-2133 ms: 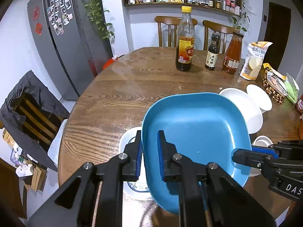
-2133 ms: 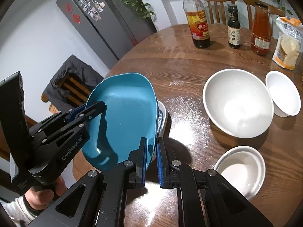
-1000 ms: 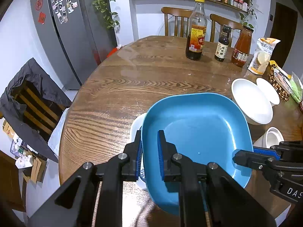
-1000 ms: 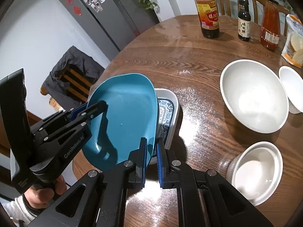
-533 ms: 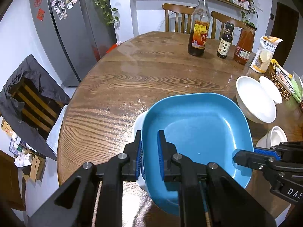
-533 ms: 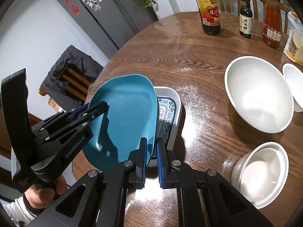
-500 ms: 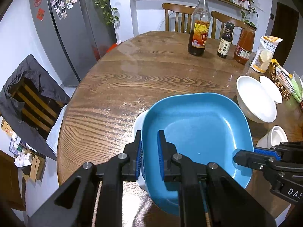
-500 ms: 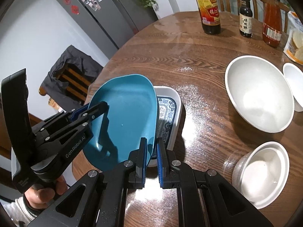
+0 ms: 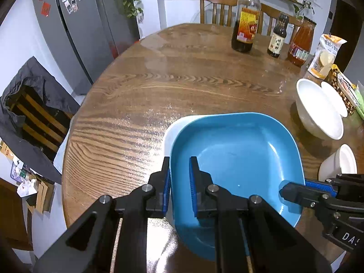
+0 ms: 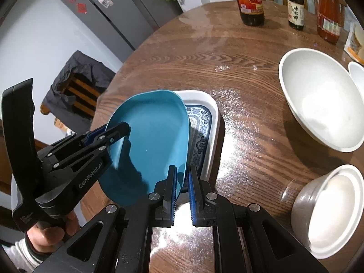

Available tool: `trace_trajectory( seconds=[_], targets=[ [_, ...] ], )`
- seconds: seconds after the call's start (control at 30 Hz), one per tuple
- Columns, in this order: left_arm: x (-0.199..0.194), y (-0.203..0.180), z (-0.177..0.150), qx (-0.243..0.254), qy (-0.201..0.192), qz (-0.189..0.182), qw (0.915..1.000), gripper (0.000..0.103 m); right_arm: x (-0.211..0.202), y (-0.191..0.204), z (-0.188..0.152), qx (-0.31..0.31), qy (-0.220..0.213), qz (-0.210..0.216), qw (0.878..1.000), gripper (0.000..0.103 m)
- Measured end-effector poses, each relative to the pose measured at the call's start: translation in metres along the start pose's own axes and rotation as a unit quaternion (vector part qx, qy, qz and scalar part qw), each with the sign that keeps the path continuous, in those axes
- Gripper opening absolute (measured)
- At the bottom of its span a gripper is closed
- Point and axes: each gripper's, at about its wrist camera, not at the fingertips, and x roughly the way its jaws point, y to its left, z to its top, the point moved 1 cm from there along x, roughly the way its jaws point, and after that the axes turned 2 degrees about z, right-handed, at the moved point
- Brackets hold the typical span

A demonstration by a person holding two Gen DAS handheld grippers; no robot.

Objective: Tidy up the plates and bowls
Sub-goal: 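Lower the blue dish onto the square plate stack with both grippers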

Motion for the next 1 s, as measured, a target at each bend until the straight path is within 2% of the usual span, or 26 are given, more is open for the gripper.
trace_trajectory(
  seconds=[0.53,1.0],
  targets=[
    [0.027,0.000,0.004,0.034,0.022,-0.006,0.9992,0.014,0.021,-0.004,0.003,0.017,0.012,-0.025,0.999,0.012],
    [0.035,-0.003,0.006,0.064,0.026,-0.003,0.9976,0.013,0.031,0.002,0.008,0.018,0.018,-0.048,0.999,0.012]
  ],
)
